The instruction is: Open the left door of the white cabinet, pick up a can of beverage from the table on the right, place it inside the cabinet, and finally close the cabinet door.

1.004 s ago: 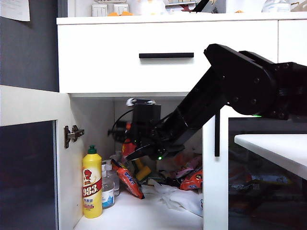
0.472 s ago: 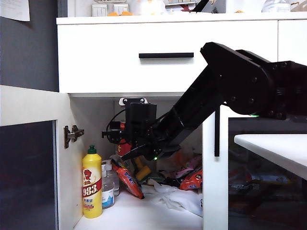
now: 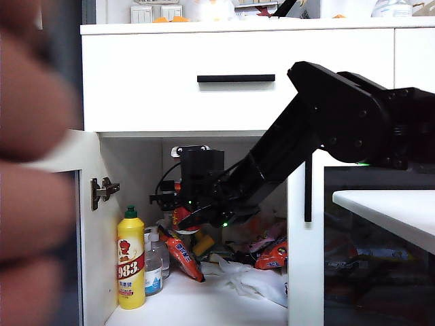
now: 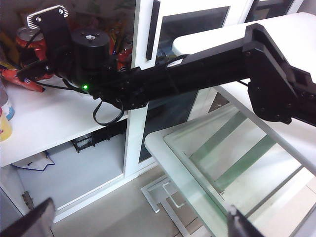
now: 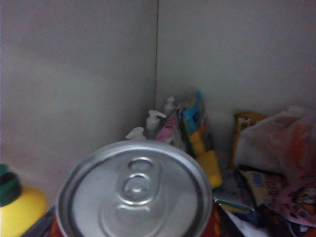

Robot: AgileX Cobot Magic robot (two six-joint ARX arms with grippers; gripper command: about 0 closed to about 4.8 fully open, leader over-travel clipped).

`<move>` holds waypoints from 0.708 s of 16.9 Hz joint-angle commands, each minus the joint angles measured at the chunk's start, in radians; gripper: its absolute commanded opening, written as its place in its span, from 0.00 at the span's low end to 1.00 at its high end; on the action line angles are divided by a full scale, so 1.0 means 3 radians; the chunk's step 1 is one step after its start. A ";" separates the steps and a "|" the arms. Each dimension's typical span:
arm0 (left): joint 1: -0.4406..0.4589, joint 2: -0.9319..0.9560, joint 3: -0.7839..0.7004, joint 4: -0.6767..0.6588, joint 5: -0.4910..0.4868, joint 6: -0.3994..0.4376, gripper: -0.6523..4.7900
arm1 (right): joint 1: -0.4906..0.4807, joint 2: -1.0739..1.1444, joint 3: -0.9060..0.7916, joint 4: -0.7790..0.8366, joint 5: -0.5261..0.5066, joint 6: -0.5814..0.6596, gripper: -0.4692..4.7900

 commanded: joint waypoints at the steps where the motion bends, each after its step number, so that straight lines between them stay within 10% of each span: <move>1: 0.0000 0.0004 0.0009 0.0019 -0.0004 0.0004 1.00 | -0.0047 -0.0062 0.0041 0.0217 0.0076 -0.0009 0.21; 7: 0.0000 0.0004 0.0009 0.0020 -0.0004 0.0004 1.00 | -0.0085 -0.0062 0.0041 0.0122 0.0051 0.0004 0.23; 12: 0.0000 0.0004 0.0009 0.0020 0.0000 0.0004 1.00 | -0.0079 -0.0062 0.0041 0.0198 0.0066 0.0004 0.94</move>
